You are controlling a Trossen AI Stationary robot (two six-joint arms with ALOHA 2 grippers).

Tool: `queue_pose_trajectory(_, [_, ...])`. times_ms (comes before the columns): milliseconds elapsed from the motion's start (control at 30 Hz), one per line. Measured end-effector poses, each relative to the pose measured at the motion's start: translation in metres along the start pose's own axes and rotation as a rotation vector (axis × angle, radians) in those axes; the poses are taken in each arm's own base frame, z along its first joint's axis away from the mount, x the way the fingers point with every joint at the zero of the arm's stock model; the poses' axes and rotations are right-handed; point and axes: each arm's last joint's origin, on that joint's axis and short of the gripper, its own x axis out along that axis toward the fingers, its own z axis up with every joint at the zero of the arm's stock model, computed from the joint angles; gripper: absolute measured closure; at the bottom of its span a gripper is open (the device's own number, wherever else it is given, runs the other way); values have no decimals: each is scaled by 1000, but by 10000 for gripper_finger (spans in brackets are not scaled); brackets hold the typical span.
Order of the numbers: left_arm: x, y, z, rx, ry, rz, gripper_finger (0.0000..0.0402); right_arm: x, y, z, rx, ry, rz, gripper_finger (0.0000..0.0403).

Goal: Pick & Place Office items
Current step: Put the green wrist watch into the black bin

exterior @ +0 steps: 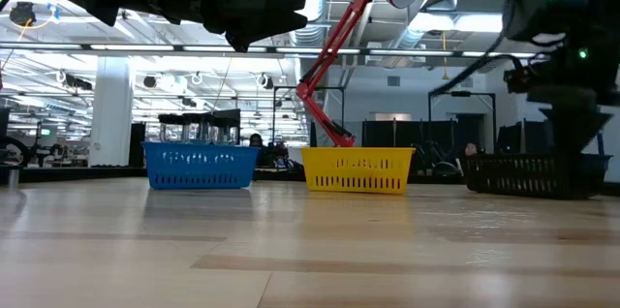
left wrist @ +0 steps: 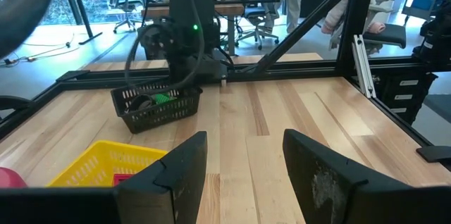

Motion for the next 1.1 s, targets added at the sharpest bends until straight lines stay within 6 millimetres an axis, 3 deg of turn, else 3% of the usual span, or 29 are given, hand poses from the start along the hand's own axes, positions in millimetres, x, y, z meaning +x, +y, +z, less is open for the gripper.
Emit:
queue_pose_trajectory(200, [0, 0, 0, 0, 0, 0, 221, -23, 5, 16, -31, -110, -8, 332])
queue_pose_trajectory(333, [0, 0, 0, 0, 0, 0, 221, -24, 8, 22, -12, -207, -17, 332])
queue_pose_trajectory(1100, [0, 0, 0, 0, 0, 0, 221, 22, 31, 28, -105, 11, -180, 332])
